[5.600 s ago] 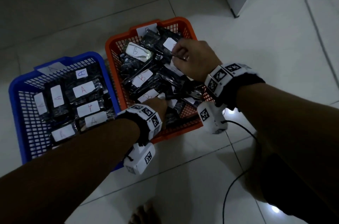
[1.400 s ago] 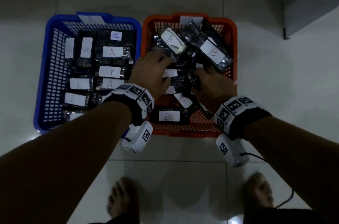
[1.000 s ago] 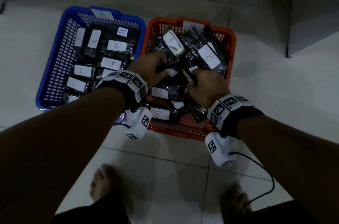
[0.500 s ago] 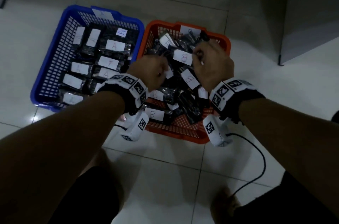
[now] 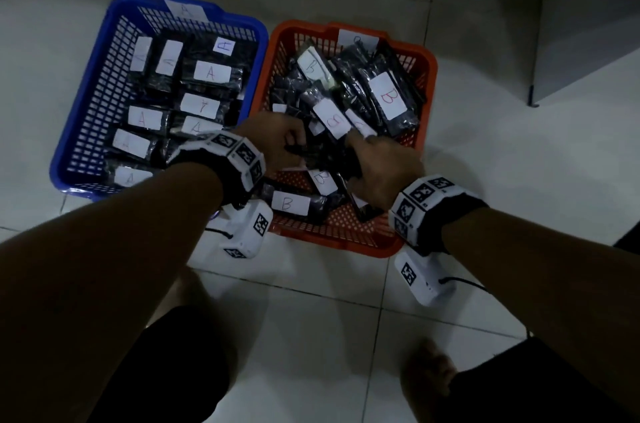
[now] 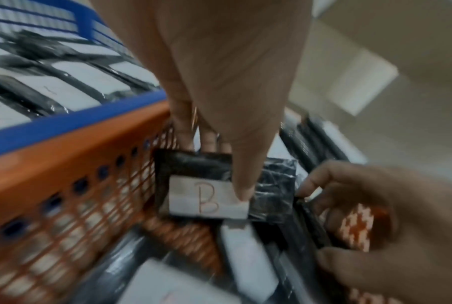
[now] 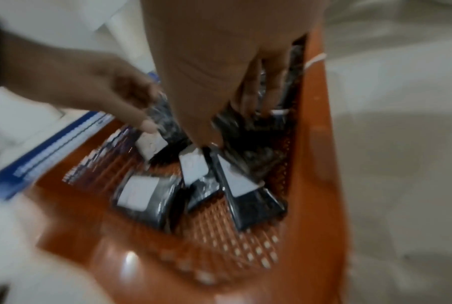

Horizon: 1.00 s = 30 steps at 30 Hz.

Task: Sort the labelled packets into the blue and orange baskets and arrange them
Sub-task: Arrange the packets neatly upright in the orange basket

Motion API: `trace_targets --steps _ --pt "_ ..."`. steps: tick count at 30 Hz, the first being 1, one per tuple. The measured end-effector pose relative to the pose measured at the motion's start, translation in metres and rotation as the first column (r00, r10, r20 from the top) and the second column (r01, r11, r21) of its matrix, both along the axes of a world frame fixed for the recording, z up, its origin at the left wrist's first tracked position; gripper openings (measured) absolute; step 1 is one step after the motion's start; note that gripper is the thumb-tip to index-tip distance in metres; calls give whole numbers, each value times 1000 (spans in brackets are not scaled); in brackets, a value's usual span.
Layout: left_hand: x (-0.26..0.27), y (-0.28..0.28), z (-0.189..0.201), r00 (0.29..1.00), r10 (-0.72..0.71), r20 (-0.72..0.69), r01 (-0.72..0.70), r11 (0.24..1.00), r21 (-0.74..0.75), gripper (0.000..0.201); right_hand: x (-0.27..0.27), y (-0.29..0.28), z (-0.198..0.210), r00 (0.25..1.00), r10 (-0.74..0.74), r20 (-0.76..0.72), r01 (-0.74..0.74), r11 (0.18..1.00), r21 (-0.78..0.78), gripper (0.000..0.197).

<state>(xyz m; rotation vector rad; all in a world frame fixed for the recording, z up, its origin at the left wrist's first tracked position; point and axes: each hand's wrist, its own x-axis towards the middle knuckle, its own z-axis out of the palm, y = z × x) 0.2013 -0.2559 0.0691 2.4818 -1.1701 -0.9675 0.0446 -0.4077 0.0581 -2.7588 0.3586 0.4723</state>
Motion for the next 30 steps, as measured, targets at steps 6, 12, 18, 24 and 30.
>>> trace_targets --steps 6,12,18,24,30 --pt "-2 2 2 942 325 -79 -333 932 -140 31 9 -2 -3 974 -81 210 68 995 72 50" --pt "-2 19 2 926 368 80 -356 924 -139 37 22 10 -19 975 68 210 -75 997 25 46" --pt "-19 18 3 915 246 320 -201 965 -168 50 28 21 -20 938 347 -4 -336 904 -263 58" --pt "-32 8 8 921 138 363 -83 983 -162 37 25 13 -12 973 229 8 -219 942 -255 54" --pt "-37 -8 10 903 92 419 -63 995 -82 45 9 -5 -9 966 55 253 -37 996 -76 46"
